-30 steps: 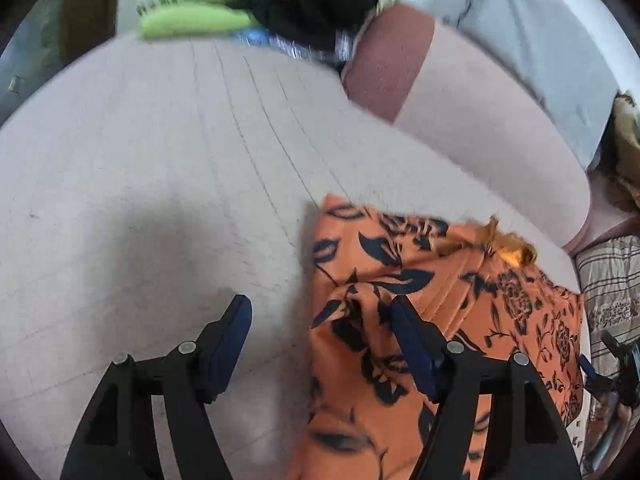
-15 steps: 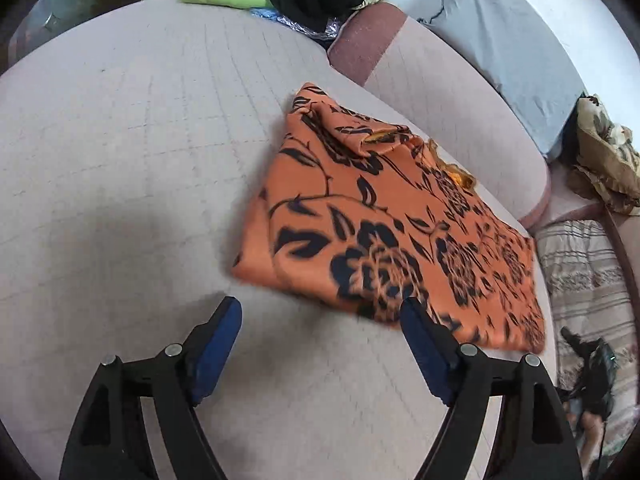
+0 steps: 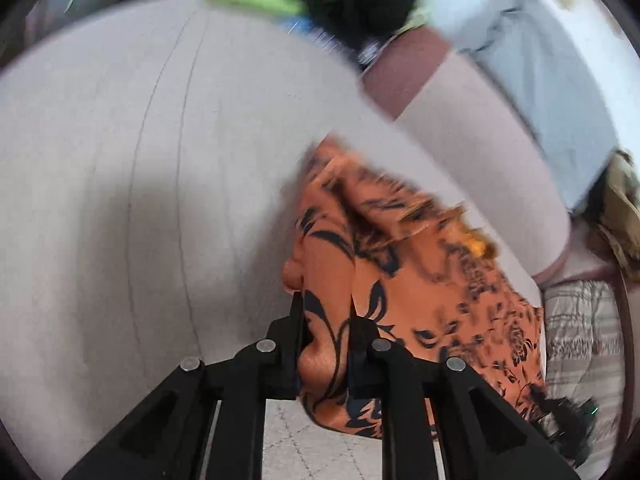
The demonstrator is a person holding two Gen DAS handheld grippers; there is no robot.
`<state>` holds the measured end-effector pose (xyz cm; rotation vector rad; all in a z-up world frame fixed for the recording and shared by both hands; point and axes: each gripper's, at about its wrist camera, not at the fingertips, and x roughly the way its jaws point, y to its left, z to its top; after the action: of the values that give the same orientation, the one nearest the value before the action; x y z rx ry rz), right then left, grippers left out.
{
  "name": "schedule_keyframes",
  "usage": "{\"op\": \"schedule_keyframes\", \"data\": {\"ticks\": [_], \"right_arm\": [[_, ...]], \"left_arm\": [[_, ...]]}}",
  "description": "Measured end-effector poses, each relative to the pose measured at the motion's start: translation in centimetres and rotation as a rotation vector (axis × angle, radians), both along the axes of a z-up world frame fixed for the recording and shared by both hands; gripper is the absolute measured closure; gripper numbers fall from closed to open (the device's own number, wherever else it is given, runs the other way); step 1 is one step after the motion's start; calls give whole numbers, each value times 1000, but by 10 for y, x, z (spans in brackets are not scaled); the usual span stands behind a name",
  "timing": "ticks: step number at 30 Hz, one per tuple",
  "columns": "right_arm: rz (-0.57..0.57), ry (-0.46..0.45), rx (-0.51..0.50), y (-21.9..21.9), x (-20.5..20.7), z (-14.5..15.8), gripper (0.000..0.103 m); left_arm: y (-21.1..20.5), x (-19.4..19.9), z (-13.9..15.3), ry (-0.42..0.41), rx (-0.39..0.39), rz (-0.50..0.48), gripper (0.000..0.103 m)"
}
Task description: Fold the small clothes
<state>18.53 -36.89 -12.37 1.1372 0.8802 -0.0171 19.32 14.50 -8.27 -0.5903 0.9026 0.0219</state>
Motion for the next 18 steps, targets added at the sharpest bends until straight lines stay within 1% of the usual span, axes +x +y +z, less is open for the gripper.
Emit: {"op": "schedule_keyframes", "data": {"ticks": [2, 4, 6, 8, 10, 11, 12, 13, 14, 15, 16, 17, 18], "right_arm": [[26, -47, -29, 6, 2, 23, 93], [54, -84, -57, 13, -2, 50, 93], [88, -116, -77, 19, -15, 72, 94], [116, -144, -86, 23, -33, 89, 94], [139, -156, -82, 25, -69, 99, 94], [155, -154, -94, 29, -86, 99, 94], [181, -139, -121, 34, -109, 93, 93], [200, -119, -120, 37, -126, 82, 89], [210, -85, -107, 39, -142, 64, 86], [222, -18, -114, 39, -157, 41, 68], [241, 69, -130, 39, -169, 17, 56], [240, 87, -99, 35, -178, 4, 50], [212, 21, -63, 27, -192, 5, 47]], "left_arm": [[0, -13, 30, -70, 6, -10, 89], [1, -25, 51, -111, 20, -10, 89], [7, -51, 71, -154, 33, -17, 89], [16, -86, 78, -155, 33, -26, 89], [23, -121, 70, -131, 47, -51, 89], [27, -138, 56, -102, 59, -58, 87], [29, -149, 37, -64, 63, -67, 85], [32, -157, 13, -15, 75, -75, 82], [37, -161, -16, 78, 96, -71, 77], [45, -168, -35, 79, 64, -67, 76], [49, -171, -32, 36, 53, -70, 75], [51, -171, -24, 37, 61, -75, 72], [54, -171, -13, 44, 87, -49, 62]]}}
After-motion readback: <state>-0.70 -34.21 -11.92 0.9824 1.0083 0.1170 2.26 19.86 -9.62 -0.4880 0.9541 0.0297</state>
